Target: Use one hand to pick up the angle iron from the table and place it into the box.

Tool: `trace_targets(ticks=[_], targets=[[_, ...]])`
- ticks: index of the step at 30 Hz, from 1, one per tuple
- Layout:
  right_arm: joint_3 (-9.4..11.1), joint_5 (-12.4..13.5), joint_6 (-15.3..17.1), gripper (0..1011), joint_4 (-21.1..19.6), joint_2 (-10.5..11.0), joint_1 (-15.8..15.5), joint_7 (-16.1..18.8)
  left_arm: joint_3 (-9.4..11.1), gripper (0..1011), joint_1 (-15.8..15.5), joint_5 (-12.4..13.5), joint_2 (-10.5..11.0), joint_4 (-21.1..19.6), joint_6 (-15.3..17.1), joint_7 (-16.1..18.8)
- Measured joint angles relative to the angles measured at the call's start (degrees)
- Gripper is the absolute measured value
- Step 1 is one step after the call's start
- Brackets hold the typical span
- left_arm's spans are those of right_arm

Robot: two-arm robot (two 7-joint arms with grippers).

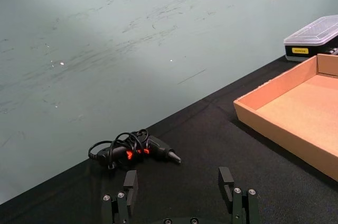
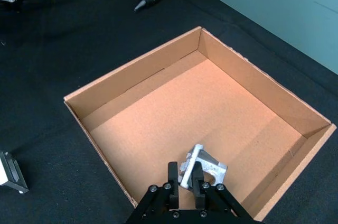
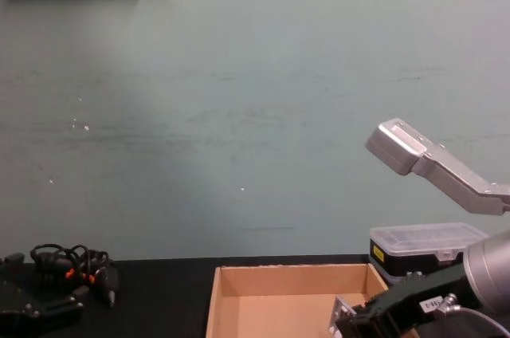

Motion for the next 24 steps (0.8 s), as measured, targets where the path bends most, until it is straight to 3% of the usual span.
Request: trace_targets(ticks=[15,19,24], targets=[[1.49,-0.44,-0.84,574,-1.77,0.57,-1.01,-0.34,0.00,1000,0.00,0.00,0.00,0.00,0.00,0.00],[2.34,-0.39,-1.01,735,-3.51,1.28,-1.74,-0.85,0.00,1000,0.00,0.00,0.00,0.00,0.00,0.00],[3.76,0.21,-1.39,864,-6.02,2.44,-2.96,-1.29,0.00,1000,0.00,0.00,0.00,0.00,0.00,0.00]])
